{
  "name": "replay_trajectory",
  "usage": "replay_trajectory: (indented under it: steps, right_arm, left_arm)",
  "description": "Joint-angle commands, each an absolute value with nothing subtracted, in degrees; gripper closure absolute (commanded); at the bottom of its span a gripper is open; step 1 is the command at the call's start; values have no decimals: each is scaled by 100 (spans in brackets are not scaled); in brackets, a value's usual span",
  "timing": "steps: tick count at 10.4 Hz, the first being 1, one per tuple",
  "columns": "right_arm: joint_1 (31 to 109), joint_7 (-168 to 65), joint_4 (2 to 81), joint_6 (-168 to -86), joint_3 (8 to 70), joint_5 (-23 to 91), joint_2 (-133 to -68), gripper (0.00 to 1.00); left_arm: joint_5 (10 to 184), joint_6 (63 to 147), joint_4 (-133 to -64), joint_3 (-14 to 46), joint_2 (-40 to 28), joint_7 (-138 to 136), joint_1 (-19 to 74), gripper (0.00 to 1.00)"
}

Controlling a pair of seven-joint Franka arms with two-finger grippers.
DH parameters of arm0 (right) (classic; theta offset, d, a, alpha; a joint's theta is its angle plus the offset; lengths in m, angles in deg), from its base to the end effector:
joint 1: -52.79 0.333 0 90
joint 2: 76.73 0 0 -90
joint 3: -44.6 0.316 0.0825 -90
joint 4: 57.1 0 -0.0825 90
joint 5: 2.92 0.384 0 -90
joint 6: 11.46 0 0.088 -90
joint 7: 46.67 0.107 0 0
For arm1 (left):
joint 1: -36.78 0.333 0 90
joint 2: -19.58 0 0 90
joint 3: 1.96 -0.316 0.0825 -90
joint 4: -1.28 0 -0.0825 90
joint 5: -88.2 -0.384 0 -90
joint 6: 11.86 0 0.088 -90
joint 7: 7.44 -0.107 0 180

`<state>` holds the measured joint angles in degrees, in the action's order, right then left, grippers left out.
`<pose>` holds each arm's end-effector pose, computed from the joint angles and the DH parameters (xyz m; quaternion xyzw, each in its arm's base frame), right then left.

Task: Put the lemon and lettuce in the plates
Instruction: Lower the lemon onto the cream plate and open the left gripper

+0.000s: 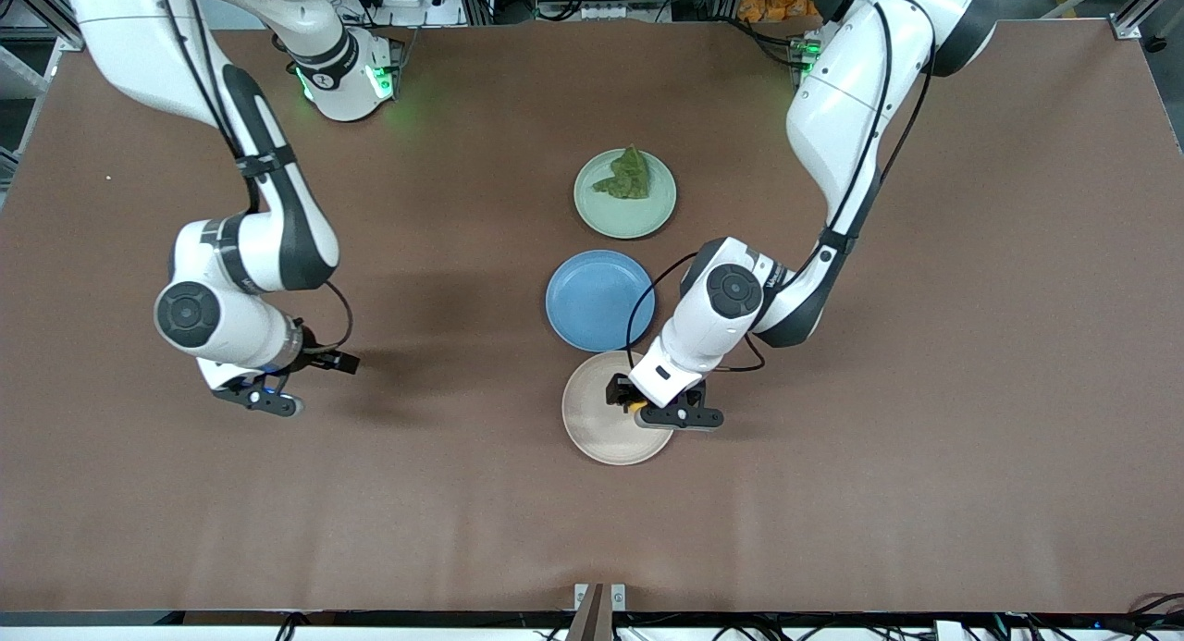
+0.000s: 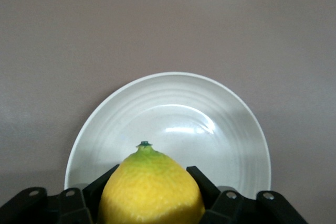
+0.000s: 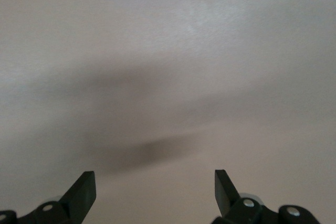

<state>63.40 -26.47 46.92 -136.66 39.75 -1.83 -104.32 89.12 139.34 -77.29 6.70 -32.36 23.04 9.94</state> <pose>0.6333 0.0681 0.2664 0.9902 -0.1277 -0.0508 0.0244 0.6407 -0.4201 0.2122 0.9813 0.0023 0.1221 0.1487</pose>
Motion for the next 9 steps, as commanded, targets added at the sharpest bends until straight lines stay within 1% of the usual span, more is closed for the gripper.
replay_trajectory:
  steps: [1,2,3,4,6,7,9]
  right_arm:
    - [6308,-2855,4907,-13810,4091,-213,-10161,0]
    - [6290,-2944,4950,-13845,4091,-213,-10117,0]
    - [6246,-2988,4986,-13889,4091,-213,-10064,0]
    - [6229,-2989,5030,-13890,4091,-213,-9985,0]
    - [6106,-2997,5126,-13890,4091,-213,-9871,0]
    - [6088,-2997,5118,-13890,4091,-213,-9835,0]
    - [6070,-2997,5074,-13898,4083,-213,-9756,0]
  left_arm:
    - [9040,14238,-7536,595,-3517,2359,866,60]
    - [9040,14343,-7536,595,-3570,2367,865,58]
    - [9040,14466,-7545,595,-3623,2367,856,49]
    - [9031,14598,-7554,595,-3676,2367,856,36]
    - [9031,14687,-7571,586,-3703,2376,856,19]
    - [9014,14696,-7571,577,-3694,2350,856,0]
    - [9014,14687,-7571,568,-3607,2385,839,0]
